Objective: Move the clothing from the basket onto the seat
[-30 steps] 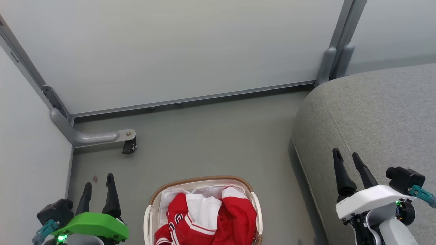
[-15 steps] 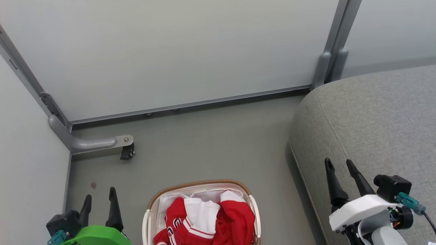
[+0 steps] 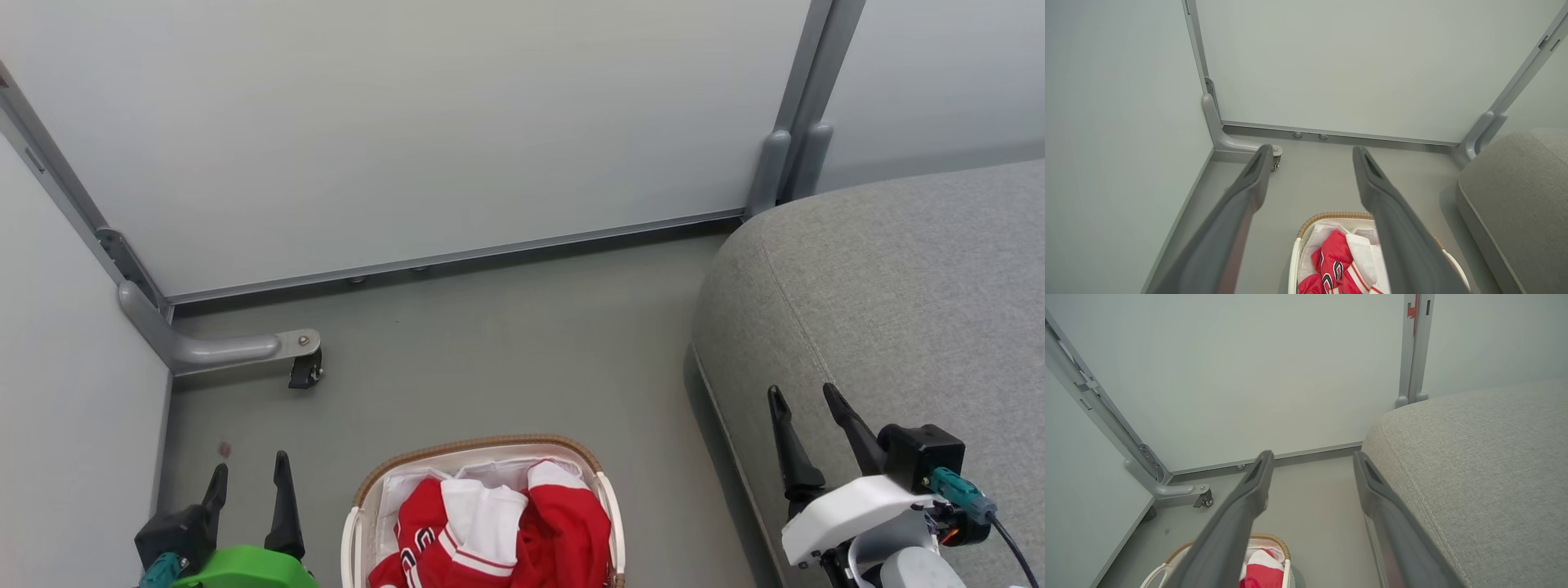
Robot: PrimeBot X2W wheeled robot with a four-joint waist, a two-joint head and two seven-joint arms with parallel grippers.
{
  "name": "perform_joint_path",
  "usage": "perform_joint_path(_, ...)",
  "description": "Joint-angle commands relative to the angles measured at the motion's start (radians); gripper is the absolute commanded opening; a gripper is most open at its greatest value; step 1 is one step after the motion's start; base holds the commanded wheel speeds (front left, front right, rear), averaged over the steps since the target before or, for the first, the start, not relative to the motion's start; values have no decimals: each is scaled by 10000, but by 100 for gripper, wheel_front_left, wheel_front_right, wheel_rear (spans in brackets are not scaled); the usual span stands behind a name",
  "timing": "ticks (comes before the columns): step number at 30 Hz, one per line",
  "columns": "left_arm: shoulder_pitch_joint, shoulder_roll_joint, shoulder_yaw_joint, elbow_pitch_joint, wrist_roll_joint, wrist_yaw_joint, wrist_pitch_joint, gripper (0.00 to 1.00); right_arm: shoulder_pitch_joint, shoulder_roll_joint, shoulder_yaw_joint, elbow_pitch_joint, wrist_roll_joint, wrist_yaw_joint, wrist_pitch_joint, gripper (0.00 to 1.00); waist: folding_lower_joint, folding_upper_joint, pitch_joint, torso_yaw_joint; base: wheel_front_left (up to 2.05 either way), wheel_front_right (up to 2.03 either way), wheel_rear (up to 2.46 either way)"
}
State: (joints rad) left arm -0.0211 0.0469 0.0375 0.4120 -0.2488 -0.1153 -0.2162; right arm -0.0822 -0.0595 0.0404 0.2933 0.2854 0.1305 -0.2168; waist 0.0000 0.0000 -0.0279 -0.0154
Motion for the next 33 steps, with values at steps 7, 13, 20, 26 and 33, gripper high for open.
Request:
perform_joint_path(7,129,53,-63,158,482,-54,-205,100,88,-77,119,16,-678,3,-208,100,0,0,27,-71,0,0,0)
perform_joint_path(13,73,57,-291,230,750,-58,-328,100,50,-62,97,13,-1069,4,-330,100,0,0,259,-123,0,0,0)
perform_joint_path(20,-435,64,-540,281,839,-73,-434,100,-413,-16,179,-122,-1526,4,-446,100,0,0,1079,-334,0,0,0)
perform_joint_path(26,-1277,68,-1010,777,608,-143,-485,100,-1195,41,171,-425,-1713,2,-499,100,0,0,2348,-646,0,0,0)
perform_joint_path(33,-2593,82,-1601,1372,530,-164,-482,100,-2130,78,138,-936,-1582,2,-499,100,0,0,3936,-990,0,0,0)
